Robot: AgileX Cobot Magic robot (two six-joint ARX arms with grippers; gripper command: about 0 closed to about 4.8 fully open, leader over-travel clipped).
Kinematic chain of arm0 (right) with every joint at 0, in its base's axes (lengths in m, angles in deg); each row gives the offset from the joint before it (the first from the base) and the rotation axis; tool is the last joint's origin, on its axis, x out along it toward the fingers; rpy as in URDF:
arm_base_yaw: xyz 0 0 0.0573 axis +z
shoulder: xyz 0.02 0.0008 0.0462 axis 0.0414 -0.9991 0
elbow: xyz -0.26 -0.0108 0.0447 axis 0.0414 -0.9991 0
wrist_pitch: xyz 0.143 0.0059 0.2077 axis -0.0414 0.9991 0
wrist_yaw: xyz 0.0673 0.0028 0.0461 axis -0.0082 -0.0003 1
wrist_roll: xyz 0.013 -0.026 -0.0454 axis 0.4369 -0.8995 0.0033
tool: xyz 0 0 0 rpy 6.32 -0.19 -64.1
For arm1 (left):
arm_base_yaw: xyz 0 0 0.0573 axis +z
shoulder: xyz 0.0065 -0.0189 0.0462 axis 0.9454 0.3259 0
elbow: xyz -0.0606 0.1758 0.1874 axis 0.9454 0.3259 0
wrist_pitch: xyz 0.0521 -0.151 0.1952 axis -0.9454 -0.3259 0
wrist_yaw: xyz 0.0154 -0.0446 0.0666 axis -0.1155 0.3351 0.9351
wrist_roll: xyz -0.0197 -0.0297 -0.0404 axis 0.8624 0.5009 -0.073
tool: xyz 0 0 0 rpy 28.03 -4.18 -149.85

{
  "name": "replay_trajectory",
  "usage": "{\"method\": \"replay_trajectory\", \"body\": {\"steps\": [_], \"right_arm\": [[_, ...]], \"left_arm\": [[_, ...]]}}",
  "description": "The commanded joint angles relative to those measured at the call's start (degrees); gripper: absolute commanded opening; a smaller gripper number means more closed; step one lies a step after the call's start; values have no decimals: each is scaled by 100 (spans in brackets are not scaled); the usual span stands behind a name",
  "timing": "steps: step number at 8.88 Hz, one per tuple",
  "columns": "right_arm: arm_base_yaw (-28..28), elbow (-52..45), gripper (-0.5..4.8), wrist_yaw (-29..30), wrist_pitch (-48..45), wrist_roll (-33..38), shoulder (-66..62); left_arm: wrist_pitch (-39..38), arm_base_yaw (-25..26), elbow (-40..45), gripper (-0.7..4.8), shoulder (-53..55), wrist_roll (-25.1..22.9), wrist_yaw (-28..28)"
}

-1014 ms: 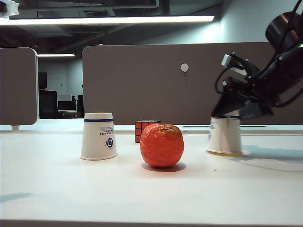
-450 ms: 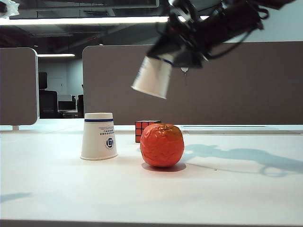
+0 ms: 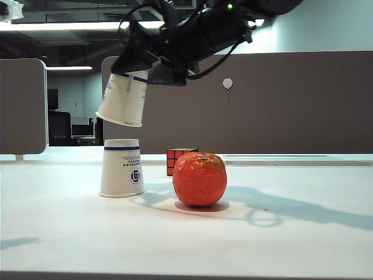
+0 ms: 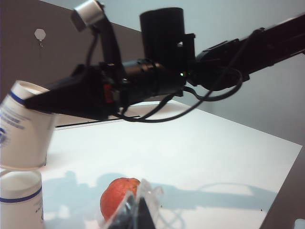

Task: Carefully pick up the cup on the right and stack it on top of the cup on the left.

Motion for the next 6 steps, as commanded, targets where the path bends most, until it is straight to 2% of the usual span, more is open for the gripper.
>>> {"method": "replay_trajectory", "body": {"steps": [1, 2, 6], "right_arm": [[48, 334, 282, -168, 212, -2, -295], [37, 334, 282, -339, 345, -26, -363], [-28, 398, 282, -385, 356, -22, -286]], "left_arm": [[76, -2, -11, -3, 2, 31, -2], [76, -2, -11, -3, 0, 28, -2], [74, -2, -11, -2, 2, 28, -2]]}}
